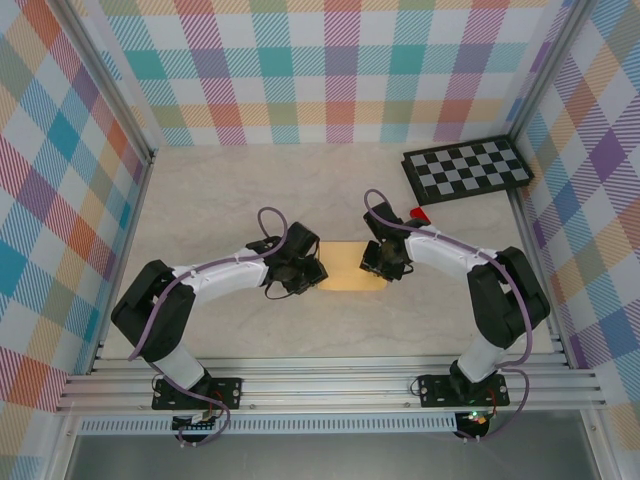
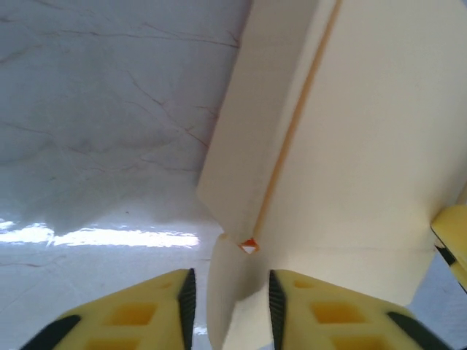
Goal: Fold the paper box
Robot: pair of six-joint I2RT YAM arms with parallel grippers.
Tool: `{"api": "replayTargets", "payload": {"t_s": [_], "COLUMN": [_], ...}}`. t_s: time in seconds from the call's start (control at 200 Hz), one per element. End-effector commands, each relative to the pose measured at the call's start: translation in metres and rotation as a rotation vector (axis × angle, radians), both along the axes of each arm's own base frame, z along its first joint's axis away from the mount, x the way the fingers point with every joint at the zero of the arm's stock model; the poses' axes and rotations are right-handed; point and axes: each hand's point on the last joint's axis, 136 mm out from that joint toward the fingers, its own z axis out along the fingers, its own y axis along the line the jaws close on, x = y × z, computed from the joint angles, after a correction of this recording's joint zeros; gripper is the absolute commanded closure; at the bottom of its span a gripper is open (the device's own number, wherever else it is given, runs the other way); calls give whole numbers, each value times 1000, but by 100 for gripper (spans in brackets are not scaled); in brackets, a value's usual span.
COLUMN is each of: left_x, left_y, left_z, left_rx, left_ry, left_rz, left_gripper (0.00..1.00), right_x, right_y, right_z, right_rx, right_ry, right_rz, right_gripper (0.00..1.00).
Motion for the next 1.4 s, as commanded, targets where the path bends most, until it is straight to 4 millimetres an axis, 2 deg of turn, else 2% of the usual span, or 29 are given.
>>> {"api": "replayTargets", "payload": {"t_s": [0.0, 0.085, 0.2, 0.345, 0.68, 0.93, 1.195, 1.4], "left_x": [1, 2, 4, 3, 8, 10, 18, 27], "left_y": [5, 6, 7, 8, 18, 19, 11, 6], "left_z": [8, 11, 12, 1, -11, -15, -5, 14], "left_rx": [39, 54, 57, 71, 130, 145, 115, 112], "left_ry": [-19, -25, -35, -19, -37, -38, -52, -88], "left_rz": [-23, -34, -35, -34, -17, -16, -3, -34], "left_gripper": [57, 52, 52, 52, 59, 59, 56, 51], "right_x": [-9, -9, -9, -9, -8, -15, -31, -37], "right_y": [1, 1, 1, -1, -8, -13, 14, 9], "right_z": [-9, -8, -6, 2, 20, 35, 37, 43], "right_rx": [-7, -8, -8, -12, -38, -53, 154, 165], "right_ry": [58, 59, 56, 42, 7, 9, 53, 35], "right_rz": [1, -1, 0, 2, 18, 44, 31, 11], "right_gripper": [61, 61, 61, 60, 57, 56, 52, 50]}}
